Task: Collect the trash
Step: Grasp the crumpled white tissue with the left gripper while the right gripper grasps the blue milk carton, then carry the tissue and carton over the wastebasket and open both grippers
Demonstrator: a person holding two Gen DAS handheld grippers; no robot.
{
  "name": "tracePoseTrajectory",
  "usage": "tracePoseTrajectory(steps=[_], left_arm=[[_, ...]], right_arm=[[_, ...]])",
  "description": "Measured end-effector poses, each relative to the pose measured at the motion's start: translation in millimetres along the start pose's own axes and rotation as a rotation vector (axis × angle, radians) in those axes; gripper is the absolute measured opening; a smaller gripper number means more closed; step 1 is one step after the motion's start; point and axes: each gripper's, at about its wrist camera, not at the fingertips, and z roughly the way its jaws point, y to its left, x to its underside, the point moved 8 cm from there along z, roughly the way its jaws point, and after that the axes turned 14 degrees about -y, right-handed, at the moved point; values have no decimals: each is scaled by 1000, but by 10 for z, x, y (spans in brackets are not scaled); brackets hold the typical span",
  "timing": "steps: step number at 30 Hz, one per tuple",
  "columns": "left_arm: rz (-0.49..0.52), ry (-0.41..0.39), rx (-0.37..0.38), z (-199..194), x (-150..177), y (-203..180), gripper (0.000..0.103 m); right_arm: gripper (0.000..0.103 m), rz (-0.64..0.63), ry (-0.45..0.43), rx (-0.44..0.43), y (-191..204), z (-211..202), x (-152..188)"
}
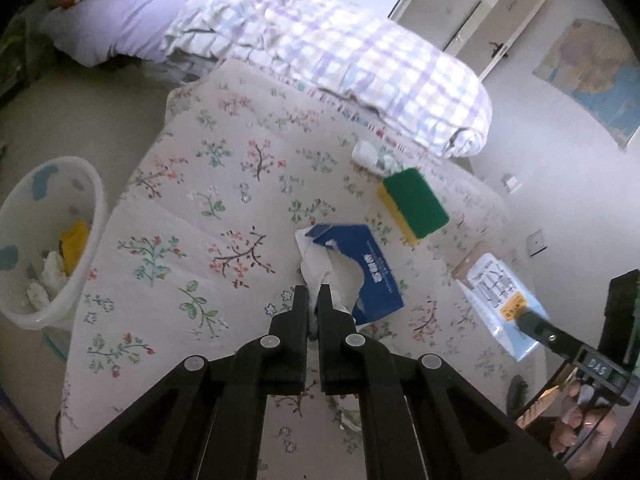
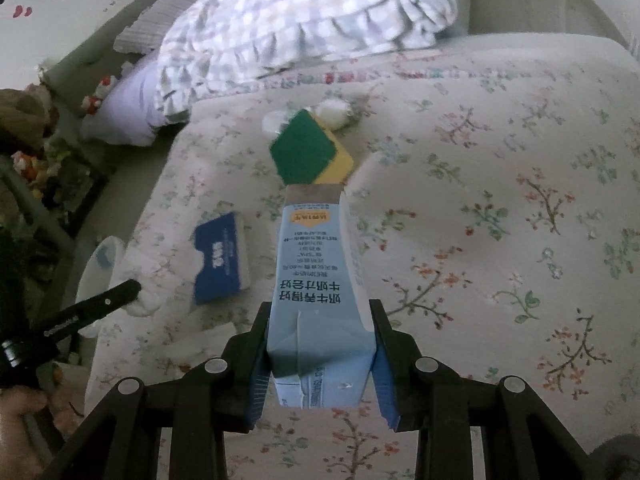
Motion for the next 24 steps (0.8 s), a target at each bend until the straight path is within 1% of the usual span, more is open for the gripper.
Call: tracePoseTrajectory(steps=[5, 11, 15, 24], left_arm=[[-33, -31, 12, -164, -117, 105, 4], [-58, -77, -9, -349, -268, 335, 4], [-62, -109, -52, -474, -363, 575, 4], [-109, -166, -156, -753, -529, 1294, 4]], right_arm=[[39, -6, -5, -31, 178, 18, -31], [39, -23, -4, -81, 451, 80, -43], [39, -39, -4, -115, 650, 135, -49], [39, -64, 20, -205, 1136, 334, -19]])
